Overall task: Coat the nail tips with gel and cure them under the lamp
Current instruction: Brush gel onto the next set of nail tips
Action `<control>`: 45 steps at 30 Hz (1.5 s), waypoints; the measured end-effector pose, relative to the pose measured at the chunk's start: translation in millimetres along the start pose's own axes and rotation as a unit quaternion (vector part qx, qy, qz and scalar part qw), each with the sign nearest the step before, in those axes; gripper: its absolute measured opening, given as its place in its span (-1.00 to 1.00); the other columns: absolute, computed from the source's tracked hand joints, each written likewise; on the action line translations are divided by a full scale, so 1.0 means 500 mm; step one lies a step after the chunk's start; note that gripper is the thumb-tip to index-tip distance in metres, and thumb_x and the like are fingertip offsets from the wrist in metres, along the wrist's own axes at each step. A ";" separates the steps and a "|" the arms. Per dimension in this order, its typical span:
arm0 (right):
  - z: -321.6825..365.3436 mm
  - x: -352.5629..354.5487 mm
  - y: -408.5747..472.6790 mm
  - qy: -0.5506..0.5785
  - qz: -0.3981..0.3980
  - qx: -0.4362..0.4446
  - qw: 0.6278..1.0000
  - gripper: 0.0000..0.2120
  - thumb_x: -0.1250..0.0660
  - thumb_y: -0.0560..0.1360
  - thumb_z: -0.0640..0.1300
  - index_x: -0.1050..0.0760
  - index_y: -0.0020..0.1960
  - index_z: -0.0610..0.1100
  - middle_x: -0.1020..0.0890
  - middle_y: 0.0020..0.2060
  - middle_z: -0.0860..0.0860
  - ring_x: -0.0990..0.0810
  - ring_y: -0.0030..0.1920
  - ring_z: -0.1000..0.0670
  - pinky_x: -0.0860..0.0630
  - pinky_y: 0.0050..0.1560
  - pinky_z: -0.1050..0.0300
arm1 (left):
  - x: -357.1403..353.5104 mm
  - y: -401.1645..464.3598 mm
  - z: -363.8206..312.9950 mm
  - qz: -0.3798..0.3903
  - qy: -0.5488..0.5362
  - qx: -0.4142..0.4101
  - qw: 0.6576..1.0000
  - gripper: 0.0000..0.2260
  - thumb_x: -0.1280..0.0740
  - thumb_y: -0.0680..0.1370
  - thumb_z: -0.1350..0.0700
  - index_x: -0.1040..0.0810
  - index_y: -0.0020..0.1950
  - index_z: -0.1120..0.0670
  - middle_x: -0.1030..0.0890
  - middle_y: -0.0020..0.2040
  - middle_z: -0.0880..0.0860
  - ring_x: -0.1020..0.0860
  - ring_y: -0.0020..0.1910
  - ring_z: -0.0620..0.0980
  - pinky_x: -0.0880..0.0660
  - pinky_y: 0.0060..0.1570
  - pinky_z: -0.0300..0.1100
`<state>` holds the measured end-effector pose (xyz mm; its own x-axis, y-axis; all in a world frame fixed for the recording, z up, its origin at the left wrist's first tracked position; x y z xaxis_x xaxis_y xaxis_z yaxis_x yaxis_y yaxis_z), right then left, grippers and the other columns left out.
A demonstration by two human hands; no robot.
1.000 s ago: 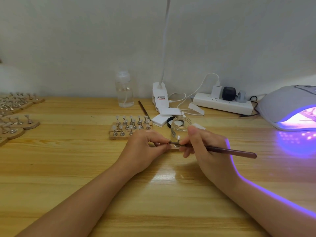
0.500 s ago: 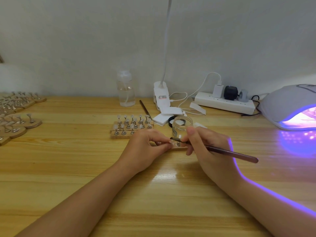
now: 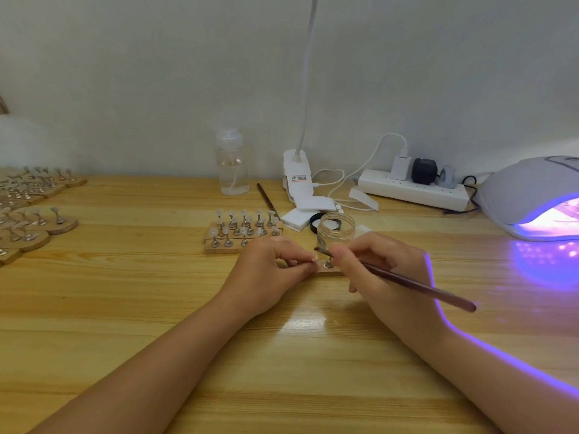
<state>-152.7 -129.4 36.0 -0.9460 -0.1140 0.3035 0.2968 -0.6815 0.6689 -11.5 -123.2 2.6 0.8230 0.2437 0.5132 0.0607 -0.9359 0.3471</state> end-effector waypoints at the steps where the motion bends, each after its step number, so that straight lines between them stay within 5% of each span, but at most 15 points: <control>1: -0.001 -0.002 0.001 -0.002 0.004 -0.008 1.000 -0.82 -0.41 0.38 0.08 -0.56 -0.32 0.02 -0.59 -0.47 0.15 -0.55 -0.48 0.16 -0.45 -0.44 0.33 | 0.000 0.000 0.000 0.001 0.002 -0.001 1.000 -0.86 -0.44 0.40 0.21 -0.67 -0.10 0.02 -0.61 -0.21 -0.07 -0.48 -0.28 -0.25 -0.34 -0.32 -0.48; 6: -0.009 0.004 -0.004 0.015 -0.008 -0.020 1.000 -0.72 -0.30 0.44 0.02 -0.52 -0.40 -0.06 -0.58 -0.51 0.12 -0.51 -0.53 0.16 -0.44 -0.45 0.32 | -0.001 0.001 0.002 0.001 -0.004 0.006 1.000 -0.87 -0.44 0.40 0.22 -0.67 -0.11 0.03 -0.60 -0.22 -0.08 -0.47 -0.29 -0.29 -0.33 -0.32 -0.50; 10: 0.002 0.000 0.000 -0.008 -0.005 0.004 1.000 -0.77 -0.26 0.48 -0.01 -0.48 -0.35 0.06 -0.54 -0.51 0.27 -0.51 -0.51 0.24 -0.37 -0.43 0.47 | -0.002 0.001 -0.001 0.004 -0.006 0.002 1.000 -0.88 -0.44 0.40 0.22 -0.67 -0.12 0.03 -0.58 -0.25 -0.08 -0.45 -0.32 -0.30 -0.32 -0.36 -0.51; 15: -0.019 0.005 -0.002 0.070 -0.031 -0.036 0.996 -0.66 -0.23 0.48 0.05 -0.54 -0.38 -0.08 -0.60 -0.48 0.01 -0.50 -0.58 0.11 -0.44 -0.53 0.29 | 0.000 0.001 0.002 -0.001 -0.006 0.005 1.000 -0.87 -0.45 0.38 0.21 -0.67 -0.12 0.02 -0.59 -0.24 -0.09 -0.46 -0.31 -0.30 -0.33 -0.35 -0.49; 25: -0.032 0.006 -0.007 0.099 -0.036 -0.074 0.992 -0.58 -0.20 0.52 0.05 -0.53 -0.43 -0.11 -0.57 -0.53 -0.07 -0.45 -0.61 0.15 -0.40 -0.53 0.30 | 0.005 0.002 0.005 -0.017 -0.015 0.007 1.000 -0.87 -0.48 0.35 0.21 -0.64 -0.27 -0.02 -0.60 -0.26 -0.04 -0.44 -0.34 -0.26 -0.34 -0.35 -0.47; 31: -0.034 0.016 -0.003 0.117 -0.060 -0.074 0.989 -0.66 -0.15 0.49 -0.03 -0.53 -0.37 -0.12 -0.60 -0.45 -0.09 -0.48 -0.57 0.12 -0.42 -0.47 0.31 | 0.010 -0.002 -0.008 -0.029 -0.008 -0.012 0.999 -0.91 -0.49 0.34 0.20 -0.60 -0.28 0.06 -0.51 -0.39 -0.17 -0.39 -0.51 -0.37 -0.28 -0.44 -0.54; 45: -0.029 0.005 -0.005 0.087 -0.029 -0.060 0.994 -0.64 -0.17 0.55 0.01 -0.53 -0.34 -0.09 -0.61 -0.43 -0.02 -0.45 -0.57 0.13 -0.41 -0.50 0.30 | 0.006 0.001 -0.013 -0.020 0.006 -0.031 0.999 -0.82 -0.49 0.35 0.21 -0.55 -0.32 -0.03 -0.51 -0.45 -0.33 -0.41 -0.49 -0.35 -0.30 -0.43 -0.52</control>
<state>-157.5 -138.5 25.2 -0.9722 -0.1887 0.1383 0.2339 -0.7707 0.5927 -12.5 -121.1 9.5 0.8137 0.2835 0.5075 0.0573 -0.9079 0.4152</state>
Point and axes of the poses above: each hand's wrist, its own y-axis towards the middle knuckle, its own x-axis out of the back of the hand, z = x × y, the point moved 9 cm from there along y, towards the middle knuckle
